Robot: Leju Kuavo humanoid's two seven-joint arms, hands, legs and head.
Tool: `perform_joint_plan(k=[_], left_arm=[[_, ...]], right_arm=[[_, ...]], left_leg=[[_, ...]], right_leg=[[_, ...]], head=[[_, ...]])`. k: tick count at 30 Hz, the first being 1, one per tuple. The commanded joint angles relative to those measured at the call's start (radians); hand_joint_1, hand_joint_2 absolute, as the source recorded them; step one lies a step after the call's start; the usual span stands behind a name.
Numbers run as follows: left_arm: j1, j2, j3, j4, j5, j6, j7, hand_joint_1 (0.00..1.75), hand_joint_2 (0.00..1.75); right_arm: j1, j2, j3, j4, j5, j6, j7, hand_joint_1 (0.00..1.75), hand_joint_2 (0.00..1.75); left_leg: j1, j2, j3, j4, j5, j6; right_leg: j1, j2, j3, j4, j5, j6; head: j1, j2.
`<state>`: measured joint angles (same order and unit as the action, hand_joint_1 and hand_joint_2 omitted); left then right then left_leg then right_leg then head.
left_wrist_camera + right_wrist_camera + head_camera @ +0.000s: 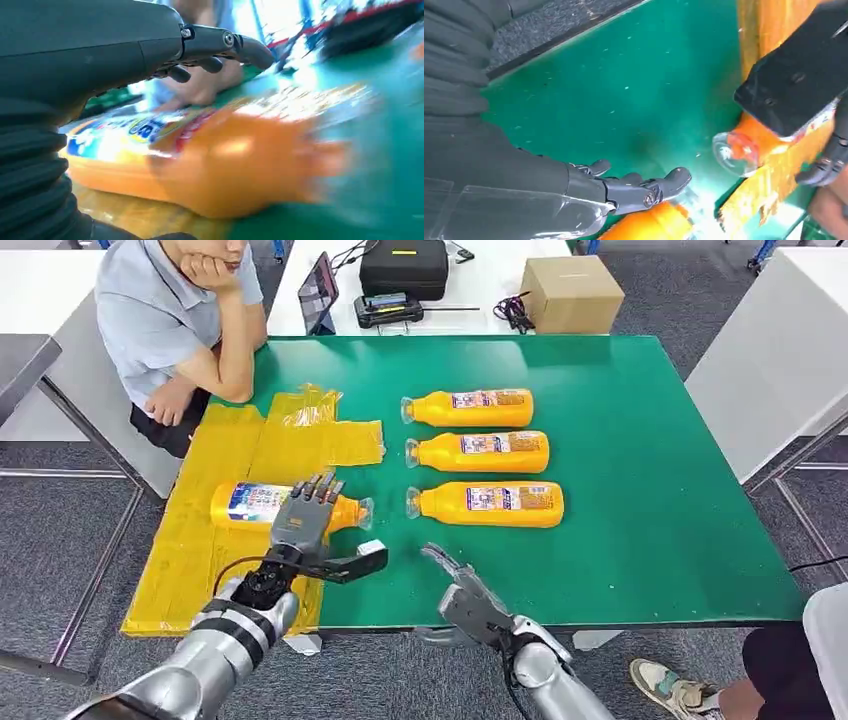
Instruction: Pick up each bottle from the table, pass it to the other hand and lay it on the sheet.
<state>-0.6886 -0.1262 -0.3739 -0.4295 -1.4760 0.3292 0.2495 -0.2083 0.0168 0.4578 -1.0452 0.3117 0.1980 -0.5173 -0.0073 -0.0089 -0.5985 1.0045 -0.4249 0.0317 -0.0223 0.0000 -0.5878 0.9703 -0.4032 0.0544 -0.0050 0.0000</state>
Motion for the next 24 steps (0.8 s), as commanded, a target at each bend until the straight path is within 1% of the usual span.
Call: perform_joint_plan(k=[1,6,8,10,11,13,14,15,16,18,19,21,22,24], left_arm=[[0.328,-0.008,-0.139,-0.562,0.136,0.139,-0.153,0.00,1.75],[0.380,0.006,-0.169,-0.641,0.140,0.167,-0.168,0.00,1.75],[0.405,0.009,-0.177,-0.685,0.174,0.186,-0.197,0.00,1.75],[0.459,-0.002,-0.163,-0.754,0.285,0.205,-0.259,0.00,1.75],[0.469,-0.001,-0.166,-0.769,0.285,0.202,-0.258,0.00,1.75],[0.516,-0.029,-0.147,-0.823,0.491,0.224,-0.377,0.00,1.75],[0.541,-0.050,-0.142,-0.830,0.526,0.262,-0.419,0.00,1.75],[0.554,-0.062,-0.144,-0.831,0.515,0.298,-0.434,0.00,1.75],[0.569,-0.078,-0.160,-0.814,0.589,0.277,-0.471,0.00,1.75],[0.581,-0.099,-0.163,-0.784,0.704,0.277,-0.511,0.00,1.75],[0.580,-0.103,-0.168,-0.770,0.718,0.282,-0.517,0.00,1.75],[0.589,-0.115,-0.167,-0.767,0.797,0.279,-0.558,0.00,1.75],[0.587,-0.107,-0.174,-0.764,0.902,0.240,-0.590,0.00,1.75],[0.581,-0.098,-0.179,-0.751,0.922,0.242,-0.600,0.00,1.75]], right_arm=[[0.107,-0.016,-0.078,-0.052,0.056,-0.069,0.005,0.00,1.75],[0.115,-0.017,-0.083,-0.061,0.060,-0.076,0.005,0.00,1.75],[0.126,-0.024,-0.089,-0.084,0.071,-0.091,0.003,0.00,1.75],[0.140,-0.034,-0.083,-0.127,0.233,-0.263,0.041,0.00,1.75],[0.144,-0.036,-0.086,-0.140,0.236,-0.263,0.044,0.00,1.75],[0.141,-0.075,-0.064,-0.162,0.425,-0.406,0.112,0.00,1.75],[0.137,-0.100,-0.069,-0.159,0.489,-0.447,0.147,0.00,1.75],[0.132,-0.114,-0.075,-0.154,0.522,-0.466,0.159,0.00,1.75],[0.119,-0.128,-0.089,-0.138,0.551,-0.493,0.166,0.00,1.75],[0.112,-0.137,-0.107,-0.128,0.591,-0.530,0.169,0.00,1.75],[0.112,-0.140,-0.112,-0.127,0.606,-0.541,0.174,0.00,1.75],[0.112,-0.133,-0.127,-0.143,0.589,-0.551,0.161,0.00,1.75],[0.112,-0.129,-0.131,-0.155,0.606,-0.593,0.159,0.00,1.75],[0.111,-0.129,-0.128,-0.163,0.607,-0.593,0.161,0.00,1.75]], left_leg=[[0.001,-0.001,0.003,-0.001,-0.001,-0.002],[0.000,0.001,-0.001,0.000,-0.002,-0.001],[0.000,0.002,0.000,0.001,-0.003,-0.002],[0.001,0.001,0.001,0.001,-0.003,-0.002],[0.000,0.001,0.000,0.000,-0.003,-0.001],[0.001,0.002,0.001,0.001,-0.004,-0.002],[0.000,0.001,-0.001,0.001,-0.003,-0.001],[0.001,0.001,0.001,0.002,-0.005,-0.001],[-0.001,0.001,0.000,0.000,-0.003,0.000],[0.001,0.000,0.003,0.001,-0.005,-0.001],[-0.001,-0.001,0.000,0.000,-0.002,0.000],[-0.001,-0.001,0.000,0.000,-0.003,0.000],[0.000,0.000,0.000,0.001,-0.003,-0.001],[-0.001,0.000,-0.002,0.000,-0.003,0.000]], right_leg=[[0.001,-0.001,0.004,-0.002,-0.001,-0.002],[0.000,0.000,-0.001,-0.001,-0.001,-0.002],[0.000,0.001,0.000,0.000,-0.002,-0.002],[0.001,0.000,0.001,-0.001,-0.002,-0.003],[0.000,0.000,0.000,-0.001,-0.002,-0.002],[0.001,0.001,0.001,0.000,-0.003,-0.003],[0.000,0.000,-0.001,-0.001,-0.002,-0.001],[0.001,0.000,0.002,0.000,-0.003,-0.002],[0.000,0.000,0.000,-0.001,-0.002,-0.001],[0.001,-0.001,0.004,-0.002,-0.003,-0.002],[-0.001,-0.002,0.001,-0.002,-0.002,-0.001],[-0.001,-0.001,0.001,-0.002,-0.002,-0.002],[0.000,-0.001,0.001,-0.001,-0.002,-0.002],[-0.001,0.000,-0.001,-0.001,-0.001,-0.002]], head=[[0.000,0.000],[0.000,0.000],[0.000,0.000],[0.000,0.000],[0.000,0.000],[0.000,0.000],[0.000,0.000],[0.000,0.000],[0.000,0.000],[0.000,0.000],[0.000,0.000],[0.000,0.000],[0.000,0.000],[0.000,0.000]])
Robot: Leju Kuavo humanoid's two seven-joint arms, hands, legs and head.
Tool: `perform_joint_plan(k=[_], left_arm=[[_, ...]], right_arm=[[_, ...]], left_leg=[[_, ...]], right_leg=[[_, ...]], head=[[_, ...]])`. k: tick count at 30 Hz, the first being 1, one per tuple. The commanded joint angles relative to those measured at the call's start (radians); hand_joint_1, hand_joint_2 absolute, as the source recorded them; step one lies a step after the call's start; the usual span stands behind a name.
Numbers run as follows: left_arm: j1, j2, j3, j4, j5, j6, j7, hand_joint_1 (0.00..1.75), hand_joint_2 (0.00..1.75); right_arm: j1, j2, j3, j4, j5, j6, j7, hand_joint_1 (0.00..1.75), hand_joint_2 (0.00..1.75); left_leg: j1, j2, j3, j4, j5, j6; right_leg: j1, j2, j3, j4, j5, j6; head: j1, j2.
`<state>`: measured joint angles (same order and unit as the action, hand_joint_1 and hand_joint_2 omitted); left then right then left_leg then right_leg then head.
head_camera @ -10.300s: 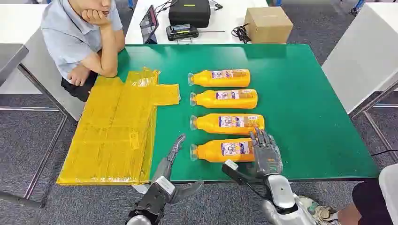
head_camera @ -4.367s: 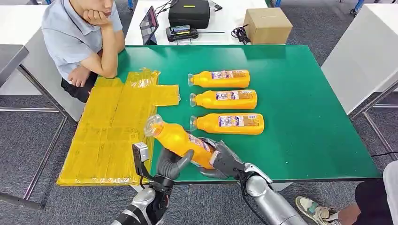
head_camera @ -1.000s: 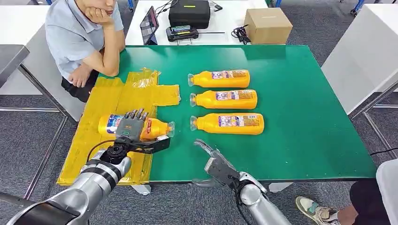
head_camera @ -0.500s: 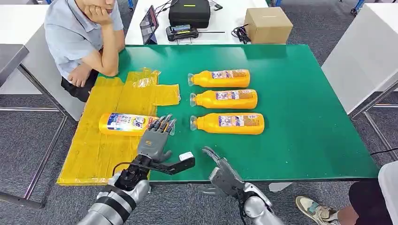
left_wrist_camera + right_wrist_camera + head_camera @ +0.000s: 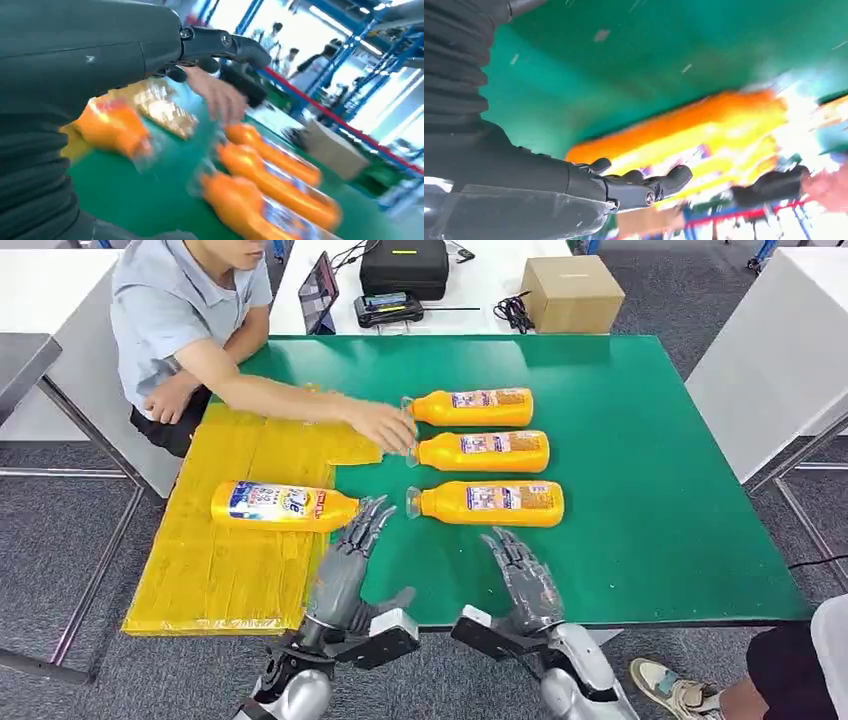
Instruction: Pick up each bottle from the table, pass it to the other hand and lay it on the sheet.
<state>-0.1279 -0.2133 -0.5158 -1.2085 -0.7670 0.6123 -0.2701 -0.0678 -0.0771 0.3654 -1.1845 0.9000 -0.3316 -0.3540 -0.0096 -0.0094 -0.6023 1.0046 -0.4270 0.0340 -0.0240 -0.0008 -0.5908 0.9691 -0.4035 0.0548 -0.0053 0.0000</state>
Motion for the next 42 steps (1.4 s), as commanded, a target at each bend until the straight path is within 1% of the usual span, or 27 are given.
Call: perform_joint_plan(k=[1,4,5,7,8,9,11,12,15,18,20,23,24,25,26,27,29,31,32,33,36,37,38,39,40,41,42], left_arm=[[0.019,-0.009,-0.036,0.030,0.217,-0.039,-0.083,0.00,1.75],[0.020,-0.010,-0.033,0.025,0.261,-0.061,-0.099,0.00,1.75],[0.026,-0.009,-0.035,0.016,0.351,-0.088,-0.125,0.00,1.75],[0.027,-0.002,-0.051,0.014,0.386,-0.096,-0.128,0.00,1.75],[0.027,-0.001,-0.056,0.013,0.446,-0.117,-0.125,0.00,1.75],[0.028,-0.002,-0.055,0.014,0.465,-0.127,-0.122,0.00,1.75],[0.028,0.000,-0.054,0.016,0.524,-0.153,-0.121,0.00,1.75],[0.027,0.000,-0.053,0.017,0.552,-0.153,-0.123,0.00,1.75],[0.021,0.006,-0.062,0.017,0.572,-0.157,-0.125,0.00,1.75],[0.020,0.007,-0.063,0.017,0.572,-0.154,-0.125,0.00,1.75],[0.021,0.009,-0.065,0.012,0.569,-0.149,-0.126,0.00,1.75],[0.025,0.011,-0.066,0.003,0.569,-0.147,-0.123,0.00,1.75],[0.026,0.011,-0.067,0.002,0.569,-0.147,-0.123,0.00,1.75],[0.032,0.014,-0.066,-0.006,0.574,-0.153,-0.111,0.00,1.75],[0.033,0.016,-0.067,-0.007,0.580,-0.163,-0.102,0.00,1.75],[0.036,0.017,-0.068,-0.011,0.585,-0.171,-0.096,0.00,1.75],[0.038,0.023,-0.076,-0.016,0.572,-0.170,-0.097,0.00,1.75],[0.038,0.023,-0.079,-0.018,0.558,-0.162,-0.092,0.00,1.75],[0.038,0.024,-0.084,-0.019,0.547,-0.167,-0.084,0.00,1.75],[0.037,0.025,-0.086,-0.018,0.546,-0.171,-0.082,0.00,1.75],[0.036,0.024,-0.089,-0.018,0.542,-0.173,-0.080,0.00,1.75],[0.036,0.024,-0.089,-0.019,0.542,-0.174,-0.079,0.00,1.75],[0.036,0.024,-0.087,-0.020,0.542,-0.183,-0.077,0.00,1.75],[0.038,0.024,-0.086,-0.021,0.542,-0.181,-0.074,0.00,1.75],[0.040,0.025,-0.085,-0.024,0.541,-0.185,-0.073,0.00,1.75],[0.041,0.025,-0.085,-0.025,0.541,-0.187,-0.073,0.00,1.75],[0.043,0.025,-0.083,-0.026,0.541,-0.187,-0.071,0.00,1.75]], right_arm=[[-0.029,-0.035,-0.034,-0.026,0.020,-0.063,0.000,0.00,1.75],[-0.027,-0.033,-0.036,-0.032,0.036,-0.086,0.007,0.00,1.75],[-0.028,-0.030,-0.034,-0.048,0.060,-0.152,0.007,0.00,1.75],[-0.043,-0.035,-0.019,-0.051,0.105,-0.187,0.030,0.00,1.75],[-0.062,-0.055,-0.001,-0.033,0.205,-0.215,0.102,0.00,1.75],[-0.069,-0.058,0.000,-0.024,0.214,-0.218,0.112,0.00,1.75],[-0.096,-0.072,-0.003,0.034,0.265,-0.243,0.151,0.00,1.75],[-0.114,-0.082,-0.003,0.073,0.328,-0.268,0.194,0.00,1.75],[-0.153,-0.093,0.006,0.154,0.372,-0.274,0.227,0.00,1.75],[-0.163,-0.092,0.009,0.181,0.374,-0.265,0.227,0.00,1.75],[-0.174,-0.086,0.015,0.210,0.371,-0.241,0.233,0.00,1.75],[-0.169,-0.085,0.020,0.210,0.366,-0.217,0.245,0.00,1.75],[-0.167,-0.084,0.021,0.210,0.366,-0.216,0.248,0.00,1.75],[-0.160,-0.088,0.033,0.203,0.376,-0.182,0.274,0.00,1.75],[-0.159,-0.089,0.035,0.201,0.370,-0.171,0.279,0.00,1.75],[-0.155,-0.089,0.034,0.199,0.354,-0.155,0.281,0.00,1.75],[-0.146,-0.093,0.038,0.185,0.318,-0.133,0.261,0.00,1.75],[-0.142,-0.094,0.044,0.177,0.314,-0.128,0.257,0.00,1.75],[-0.134,-0.087,0.040,0.165,0.271,-0.118,0.233,0.00,1.75],[-0.133,-0.087,0.045,0.162,0.269,-0.110,0.231,0.00,1.75],[-0.130,-0.085,0.056,0.157,0.276,-0.107,0.233,0.00,1.75],[-0.130,-0.087,0.061,0.156,0.288,-0.111,0.242,0.00,1.75],[-0.138,-0.098,0.082,0.158,0.334,-0.129,0.282,0.00,1.75],[-0.139,-0.099,0.086,0.157,0.345,-0.131,0.288,0.00,1.75],[-0.140,-0.100,0.085,0.147,0.353,-0.134,0.295,0.00,1.75],[-0.139,-0.101,0.084,0.142,0.357,-0.139,0.299,0.00,1.75],[-0.137,-0.103,0.084,0.135,0.366,-0.141,0.306,0.00,1.75]], left_leg=[[0.002,0.002,0.004,0.000,-0.002,-0.003],[0.002,0.002,0.004,0.000,-0.002,-0.003],[0.003,0.003,0.005,0.001,-0.003,-0.003],[0.002,0.002,0.003,0.000,-0.001,-0.002],[0.002,0.003,0.004,0.001,-0.002,-0.002],[0.002,0.002,0.003,0.000,-0.001,-0.002],[0.003,0.003,0.005,0.001,-0.002,-0.002],[0.002,0.002,0.004,0.000,-0.001,-0.002],[0.002,0.002,0.005,0.000,-0.001,-0.002],[0.002,0.003,0.004,0.000,-0.001,-0.002],[0.001,0.001,0.002,0.000,0.000,-0.001],[0.002,0.003,0.005,0.000,-0.002,-0.002],[0.002,0.002,0.003,0.000,-0.001,-0.002],[0.002,0.002,0.005,0.000,-0.002,-0.003],[0.002,0.001,0.003,-0.001,-0.001,-0.002],[0.003,0.002,0.005,0.000,-0.002,-0.002],[0.003,0.002,0.006,0.000,-0.003,-0.003],[0.003,0.002,0.005,0.000,-0.002,-0.002],[0.002,0.002,0.004,0.000,-0.002,-0.002],[0.002,0.001,0.002,0.000,-0.001,-0.001],[0.003,0.002,0.005,0.000,-0.002,-0.003],[0.002,0.002,0.003,0.000,-0.001,-0.002],[0.003,0.002,0.005,0.000,-0.002,-0.003],[0.003,0.002,0.006,0.001,-0.003,-0.004],[0.002,0.002,0.003,0.000,-0.001,-0.002],[0.003,0.003,0.005,0.000,-0.002,-0.003],[0.002,0.001,0.002,0.000,-0.001,-0.002]], right_leg=[[0.002,0.001,0.004,0.000,-0.001,-0.003],[0.002,0.001,0.003,0.000,-0.001,-0.003],[0.003,0.002,0.005,0.001,-0.002,-0.004],[0.001,0.001,0.002,0.000,-0.001,-0.002],[0.002,0.002,0.003,0.000,-0.002,-0.003],[0.001,0.002,0.002,0.000,-0.001,-0.002],[0.002,0.002,0.004,0.000,-0.001,-0.003],[0.002,0.002,0.003,0.000,-0.001,-0.002],[0.002,0.001,0.005,-0.001,-0.001,-0.002],[0.002,0.002,0.004,-0.001,0.000,-0.003],[0.001,0.001,0.002,-0.001,0.000,-0.002],[0.002,0.002,0.005,-0.001,-0.001,-0.003],[0.002,0.001,0.003,-0.001,-0.001,-0.002],[0.002,0.001,0.005,-0.001,-0.001,-0.003],[0.002,0.001,0.003,-0.001,-0.001,-0.002],[0.003,0.001,0.005,-0.001,-0.002,-0.003],[0.003,0.002,0.006,-0.001,-0.002,-0.003],[0.002,0.001,0.005,0.000,-0.002,-0.003],[0.002,0.001,0.004,0.000,-0.001,-0.003],[0.001,0.001,0.002,0.000,-0.001,-0.002],[0.003,0.001,0.005,-0.001,-0.001,-0.003],[0.002,0.001,0.003,0.000,-0.001,-0.003],[0.003,0.002,0.005,0.000,-0.002,-0.004],[0.003,0.001,0.006,0.000,-0.002,-0.004],[0.002,0.001,0.003,0.000,-0.001,-0.002],[0.003,0.002,0.005,-0.001,-0.002,-0.004],[0.001,0.001,0.002,0.000,-0.001,-0.002]], head=[[0.000,0.000],[0.000,0.000],[0.000,0.000],[0.000,0.000],[0.000,0.000],[0.000,0.000],[0.000,0.000],[0.000,0.000],[0.000,0.000],[0.000,0.000],[0.000,0.000],[0.000,0.000],[0.000,0.000],[0.000,0.000],[0.000,0.000],[0.000,0.000],[0.000,0.000],[0.000,0.000],[0.000,0.000],[0.000,0.000],[0.000,0.000],[0.000,0.000],[0.000,0.000],[0.000,0.000],[0.000,0.000],[0.000,0.000],[0.000,0.000]])
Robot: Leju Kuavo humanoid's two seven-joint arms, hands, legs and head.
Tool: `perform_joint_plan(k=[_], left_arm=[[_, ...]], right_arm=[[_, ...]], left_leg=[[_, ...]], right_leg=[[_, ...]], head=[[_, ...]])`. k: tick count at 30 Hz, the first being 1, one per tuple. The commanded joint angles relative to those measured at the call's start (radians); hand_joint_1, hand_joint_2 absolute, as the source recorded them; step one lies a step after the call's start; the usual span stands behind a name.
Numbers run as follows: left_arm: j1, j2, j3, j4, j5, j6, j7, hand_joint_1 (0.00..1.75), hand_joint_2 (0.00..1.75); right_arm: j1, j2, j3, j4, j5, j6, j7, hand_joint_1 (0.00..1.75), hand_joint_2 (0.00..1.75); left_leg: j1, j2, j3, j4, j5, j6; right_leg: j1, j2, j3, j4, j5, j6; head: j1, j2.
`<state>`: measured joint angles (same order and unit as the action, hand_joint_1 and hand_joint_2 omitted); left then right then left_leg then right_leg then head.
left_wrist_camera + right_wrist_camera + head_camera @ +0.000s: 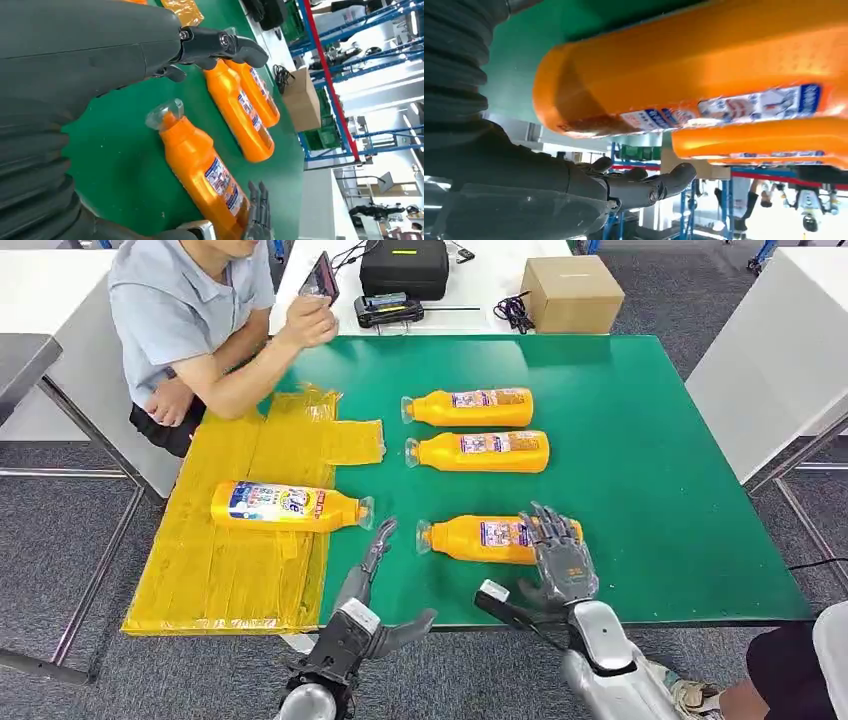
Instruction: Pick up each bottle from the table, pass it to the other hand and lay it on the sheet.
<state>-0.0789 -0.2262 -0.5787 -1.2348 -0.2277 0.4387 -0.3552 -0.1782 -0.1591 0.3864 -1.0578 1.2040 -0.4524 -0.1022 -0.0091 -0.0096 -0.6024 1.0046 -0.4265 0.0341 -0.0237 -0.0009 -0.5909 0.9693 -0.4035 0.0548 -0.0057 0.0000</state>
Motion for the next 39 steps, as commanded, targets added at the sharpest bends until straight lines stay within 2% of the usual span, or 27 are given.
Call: perform_joint_plan(k=[1,15,19,22,27,28,39], left_arm=[[-0.002,0.039,-0.018,-0.004,0.002,-0.014,0.014,0.00,1.75],[0.005,0.042,-0.013,-0.017,-0.014,-0.036,0.052,0.00,1.75],[0.007,0.041,-0.011,-0.015,-0.018,-0.047,0.063,0.00,1.75],[0.013,0.044,-0.009,-0.021,-0.024,-0.055,0.073,0.00,1.75],[0.018,0.046,-0.006,-0.031,-0.045,-0.055,0.090,0.00,1.75],[0.018,0.045,-0.004,-0.031,-0.047,-0.057,0.093,0.00,1.75],[0.027,0.046,0.008,-0.044,-0.059,-0.065,0.102,0.00,1.75]], right_arm=[[-0.023,-0.022,0.063,-0.010,0.063,-0.015,0.055,0.00,1.75],[-0.003,-0.017,0.076,-0.104,0.055,0.050,0.095,0.00,1.75],[-0.033,-0.027,0.069,-0.099,0.020,0.112,0.112,0.00,1.75],[-0.058,-0.034,0.068,-0.070,0.037,0.175,0.163,0.00,1.75],[-0.078,-0.033,0.074,-0.036,0.025,0.220,0.176,0.00,1.75],[-0.079,-0.035,0.080,-0.035,0.024,0.237,0.182,0.00,1.75],[-0.111,-0.050,0.108,-0.058,0.071,0.265,0.240,0.00,1.75]], left_leg=[[0.002,0.002,0.004,0.000,-0.002,-0.003],[0.002,0.003,0.005,0.000,-0.003,-0.003],[0.001,0.002,0.003,0.000,-0.002,-0.002],[0.001,0.002,0.002,0.000,-0.001,-0.001],[0.000,0.002,0.001,0.000,0.000,-0.001],[0.002,0.004,0.004,0.001,-0.003,-0.003],[0.001,0.003,0.003,0.000,-0.001,-0.002]], right_leg=[[0.002,0.002,0.004,-0.001,-0.001,-0.003],[0.003,0.002,0.005,-0.001,-0.002,-0.004],[0.001,0.002,0.002,0.000,-0.001,-0.003],[0.001,0.002,0.002,0.000,0.000,-0.002],[0.000,0.001,0.001,0.000,0.000,-0.001],[0.002,0.003,0.004,0.000,-0.001,-0.003],[0.001,0.003,0.002,0.000,-0.001,-0.002]], head=[[0.000,0.000],[0.000,0.000],[0.000,0.000],[0.000,0.000],[0.000,0.000],[0.000,0.000],[0.000,0.000]])
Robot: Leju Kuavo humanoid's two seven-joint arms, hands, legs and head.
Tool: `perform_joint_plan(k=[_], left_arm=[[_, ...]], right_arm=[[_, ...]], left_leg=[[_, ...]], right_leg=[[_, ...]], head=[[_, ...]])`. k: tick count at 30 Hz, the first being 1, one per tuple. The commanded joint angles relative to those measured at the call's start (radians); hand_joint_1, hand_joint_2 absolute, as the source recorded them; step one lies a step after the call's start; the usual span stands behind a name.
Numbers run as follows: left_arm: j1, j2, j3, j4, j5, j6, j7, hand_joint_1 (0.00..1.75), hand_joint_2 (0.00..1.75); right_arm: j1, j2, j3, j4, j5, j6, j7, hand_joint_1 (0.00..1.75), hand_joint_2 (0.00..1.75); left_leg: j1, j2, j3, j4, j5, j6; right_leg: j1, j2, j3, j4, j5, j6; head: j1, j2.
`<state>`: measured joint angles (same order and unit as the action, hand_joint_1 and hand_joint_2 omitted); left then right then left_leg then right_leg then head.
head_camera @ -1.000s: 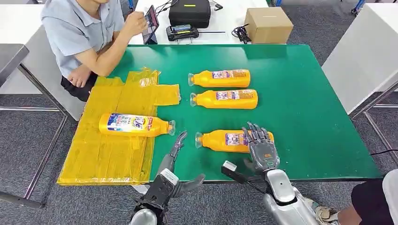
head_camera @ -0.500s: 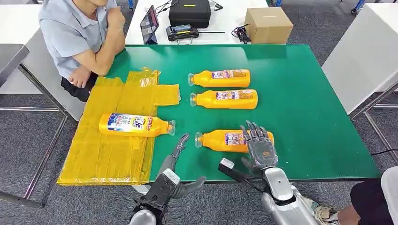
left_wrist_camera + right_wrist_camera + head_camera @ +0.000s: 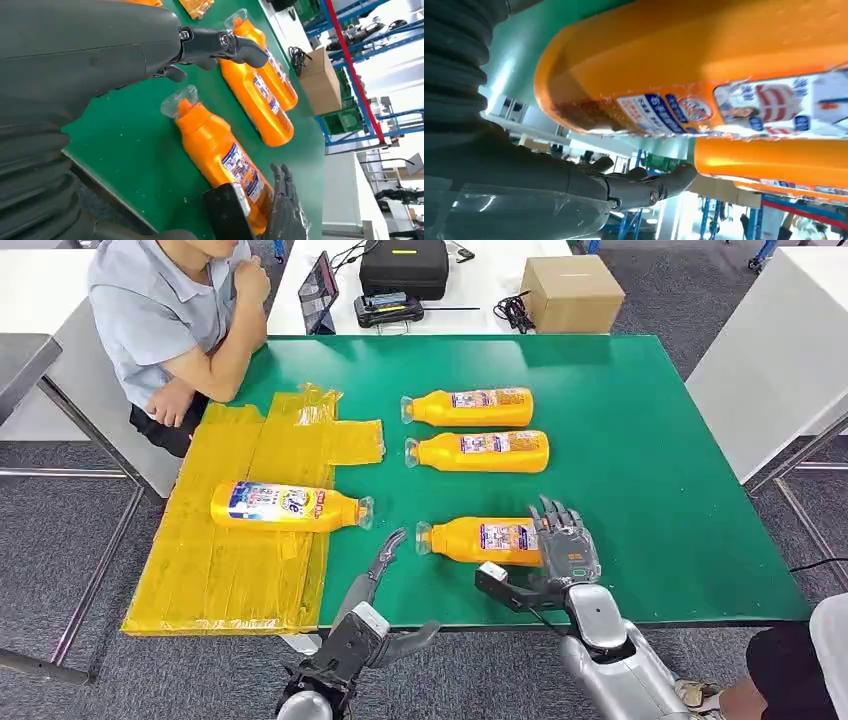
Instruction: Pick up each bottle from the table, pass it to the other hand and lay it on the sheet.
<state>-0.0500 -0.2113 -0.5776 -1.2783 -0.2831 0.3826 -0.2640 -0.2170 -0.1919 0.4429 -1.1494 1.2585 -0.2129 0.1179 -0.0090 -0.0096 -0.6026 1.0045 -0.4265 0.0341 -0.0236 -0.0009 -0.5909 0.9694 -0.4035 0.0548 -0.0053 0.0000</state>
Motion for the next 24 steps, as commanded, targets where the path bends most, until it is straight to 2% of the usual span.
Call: perform_joint_plan(k=[1,7,15,23,24], left_arm=[[-0.002,0.030,0.007,0.001,-0.004,-0.008,0.011,0.00,1.75],[-0.007,0.029,0.004,0.009,-0.009,-0.011,0.014,0.00,1.75],[-0.029,0.027,-0.013,0.038,-0.004,-0.021,0.011,0.00,1.75],[-0.031,0.029,-0.015,0.039,-0.002,-0.024,0.011,0.00,1.75],[-0.032,0.029,-0.016,0.039,-0.003,-0.023,0.010,0.00,1.75]], right_arm=[[-0.076,-0.018,0.055,0.038,0.013,0.038,0.020,0.00,1.75],[-0.114,-0.018,0.068,0.101,-0.014,0.090,0.025,0.00,1.75],[-0.137,-0.024,0.058,0.209,-0.171,0.150,-0.072,0.00,1.75],[-0.134,-0.028,0.059,0.217,-0.189,0.151,-0.078,0.00,1.75],[-0.134,-0.028,0.062,0.216,-0.199,0.158,-0.082,0.12,1.75]], left_leg=[[0.000,0.002,0.001,0.000,-0.001,-0.001],[0.001,0.003,0.003,0.000,-0.002,-0.002],[0.001,0.001,0.003,0.000,-0.001,-0.001],[0.001,0.000,0.005,-0.001,0.000,-0.002],[0.001,0.001,0.005,-0.001,0.000,-0.002]], right_leg=[[0.000,0.002,0.001,0.000,0.000,-0.001],[0.001,0.003,0.003,0.000,0.000,-0.003],[0.001,0.000,0.003,-0.001,-0.001,-0.002],[0.001,0.000,0.004,-0.002,0.000,-0.002],[0.001,0.000,0.004,-0.001,0.000,-0.002]], head=[[0.000,0.000],[0.000,0.000],[0.000,0.000],[0.000,0.000],[0.000,0.000]])
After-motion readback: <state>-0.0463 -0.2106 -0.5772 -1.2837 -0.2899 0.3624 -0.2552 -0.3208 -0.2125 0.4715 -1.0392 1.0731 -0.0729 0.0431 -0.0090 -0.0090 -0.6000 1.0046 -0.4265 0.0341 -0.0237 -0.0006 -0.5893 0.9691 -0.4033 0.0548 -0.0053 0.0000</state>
